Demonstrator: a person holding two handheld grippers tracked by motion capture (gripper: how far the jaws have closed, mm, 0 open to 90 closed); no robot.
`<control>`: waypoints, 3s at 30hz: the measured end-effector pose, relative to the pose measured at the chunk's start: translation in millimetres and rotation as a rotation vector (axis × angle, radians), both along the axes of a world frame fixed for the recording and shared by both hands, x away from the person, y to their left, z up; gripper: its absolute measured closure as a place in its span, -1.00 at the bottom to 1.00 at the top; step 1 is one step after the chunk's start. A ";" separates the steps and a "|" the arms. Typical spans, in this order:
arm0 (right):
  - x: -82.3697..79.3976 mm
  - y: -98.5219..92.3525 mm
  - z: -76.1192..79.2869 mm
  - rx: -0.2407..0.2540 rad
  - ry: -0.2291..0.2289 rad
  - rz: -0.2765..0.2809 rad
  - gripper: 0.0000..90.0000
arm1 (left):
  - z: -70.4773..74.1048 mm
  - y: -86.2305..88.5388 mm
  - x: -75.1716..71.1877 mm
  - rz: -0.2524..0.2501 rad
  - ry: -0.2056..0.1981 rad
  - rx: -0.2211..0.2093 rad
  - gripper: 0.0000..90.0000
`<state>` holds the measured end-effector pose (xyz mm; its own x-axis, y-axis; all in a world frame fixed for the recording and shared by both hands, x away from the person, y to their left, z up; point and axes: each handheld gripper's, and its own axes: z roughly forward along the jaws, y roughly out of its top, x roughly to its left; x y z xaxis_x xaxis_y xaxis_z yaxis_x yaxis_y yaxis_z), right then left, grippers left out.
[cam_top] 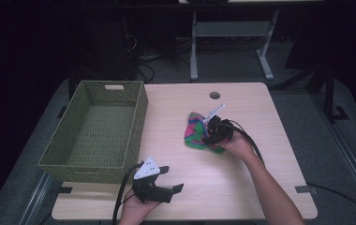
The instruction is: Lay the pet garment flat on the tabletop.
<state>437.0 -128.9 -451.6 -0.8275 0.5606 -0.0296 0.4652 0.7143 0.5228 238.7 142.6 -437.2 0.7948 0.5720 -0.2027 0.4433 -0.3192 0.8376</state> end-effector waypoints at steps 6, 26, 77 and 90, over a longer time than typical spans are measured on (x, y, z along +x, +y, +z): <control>1.2 1.6 1.2 -0.011 0.006 -0.013 0.27 | -0.4 -1.7 -0.3 -0.002 0.002 0.004 -0.63; 7.5 -3.6 5.9 0.035 0.037 -0.054 0.68 | 0.2 1.3 0.8 0.003 0.000 0.003 -0.62; -16.0 -41.9 72.1 0.158 -0.020 -0.022 0.71 | 0.7 3.5 1.6 0.010 -0.001 0.000 -0.62; -41.6 -53.0 88.8 0.181 -0.049 0.036 0.70 | 0.7 4.1 1.4 0.016 -0.001 -0.008 -0.62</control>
<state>395.4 -181.9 -362.8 -0.8472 0.5305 0.0284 0.4119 0.6222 0.6657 240.1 146.7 -436.5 0.7858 0.5832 -0.2059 0.4471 -0.3057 0.8406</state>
